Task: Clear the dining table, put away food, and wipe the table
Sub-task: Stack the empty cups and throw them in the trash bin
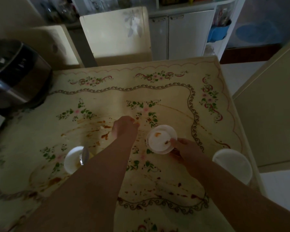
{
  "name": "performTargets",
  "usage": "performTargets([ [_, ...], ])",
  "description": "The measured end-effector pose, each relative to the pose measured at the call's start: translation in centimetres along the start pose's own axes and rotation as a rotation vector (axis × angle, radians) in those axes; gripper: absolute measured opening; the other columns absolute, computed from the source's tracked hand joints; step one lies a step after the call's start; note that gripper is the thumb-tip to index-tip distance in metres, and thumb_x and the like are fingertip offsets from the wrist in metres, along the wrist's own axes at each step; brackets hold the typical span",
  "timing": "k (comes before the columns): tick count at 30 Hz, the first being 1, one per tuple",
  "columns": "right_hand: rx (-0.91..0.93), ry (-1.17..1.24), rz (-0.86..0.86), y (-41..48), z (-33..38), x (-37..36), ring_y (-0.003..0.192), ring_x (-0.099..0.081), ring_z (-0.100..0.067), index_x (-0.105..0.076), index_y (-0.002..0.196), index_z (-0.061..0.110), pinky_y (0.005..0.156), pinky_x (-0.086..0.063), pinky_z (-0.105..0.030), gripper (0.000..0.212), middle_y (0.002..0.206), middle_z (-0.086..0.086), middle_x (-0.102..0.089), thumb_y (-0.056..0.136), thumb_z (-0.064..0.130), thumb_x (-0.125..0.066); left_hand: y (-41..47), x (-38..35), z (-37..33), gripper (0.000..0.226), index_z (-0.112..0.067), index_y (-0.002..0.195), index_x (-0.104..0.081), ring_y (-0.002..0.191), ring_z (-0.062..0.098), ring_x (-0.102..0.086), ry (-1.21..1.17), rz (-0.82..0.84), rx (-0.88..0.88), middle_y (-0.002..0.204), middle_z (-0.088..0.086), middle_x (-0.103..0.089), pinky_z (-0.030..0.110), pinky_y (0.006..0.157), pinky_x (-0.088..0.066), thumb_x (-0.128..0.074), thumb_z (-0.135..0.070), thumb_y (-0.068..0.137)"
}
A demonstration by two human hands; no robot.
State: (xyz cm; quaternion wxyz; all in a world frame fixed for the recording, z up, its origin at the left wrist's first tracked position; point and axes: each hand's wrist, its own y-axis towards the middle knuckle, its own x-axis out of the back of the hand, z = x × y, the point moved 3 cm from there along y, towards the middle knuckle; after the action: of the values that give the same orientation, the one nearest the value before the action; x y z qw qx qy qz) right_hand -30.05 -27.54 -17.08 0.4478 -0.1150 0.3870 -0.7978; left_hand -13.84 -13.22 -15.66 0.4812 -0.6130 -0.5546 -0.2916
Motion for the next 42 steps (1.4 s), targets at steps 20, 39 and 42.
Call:
performTargets([
  [20, -0.062, -0.031, -0.036, -0.1, -1.1, -0.9, 0.096, -0.064, -0.024, -0.061, 0.106, 0.008, 0.081, -0.053, -0.034, 0.018, 0.101, -0.009, -0.067, 0.092, 0.020, -0.061, -2.8, 1.2, 3.3, 0.013, -0.021, 0.093, -0.075, 0.084, 0.014, -0.065, -0.251, -0.069, -0.009, 0.091, -0.003, -0.073, 0.028, 0.073, -0.054, -0.067, -0.028, 0.085],
  [39, -0.067, -0.093, 0.120, -3.8, -2.9, -3.2, 0.091, -0.059, -0.026, -0.059, 0.106, 0.003, 0.082, -0.051, -0.037, 0.018, 0.100, -0.015, -0.063, 0.094, 0.015, -0.057, -10.8, 2.7, 6.8, 0.009, -0.024, 0.080, -0.074, 0.076, 0.012, -0.063, -0.313, -0.012, -0.145, 0.073, -0.009, -0.065, 0.022, 0.065, -0.045, -0.068, -0.031, 0.082],
  [42, -0.060, -0.078, 0.114, -4.2, -2.8, -2.9, 0.093, -0.058, -0.027, -0.058, 0.112, -0.001, 0.090, -0.049, -0.042, 0.023, 0.102, -0.017, -0.060, 0.095, 0.014, -0.056, -10.7, 2.8, 8.2, 0.012, -0.021, 0.087, -0.072, 0.079, 0.013, -0.063, -0.250, -0.105, -0.027, 0.083, -0.004, -0.070, 0.022, 0.067, -0.046, -0.061, -0.027, 0.086],
])
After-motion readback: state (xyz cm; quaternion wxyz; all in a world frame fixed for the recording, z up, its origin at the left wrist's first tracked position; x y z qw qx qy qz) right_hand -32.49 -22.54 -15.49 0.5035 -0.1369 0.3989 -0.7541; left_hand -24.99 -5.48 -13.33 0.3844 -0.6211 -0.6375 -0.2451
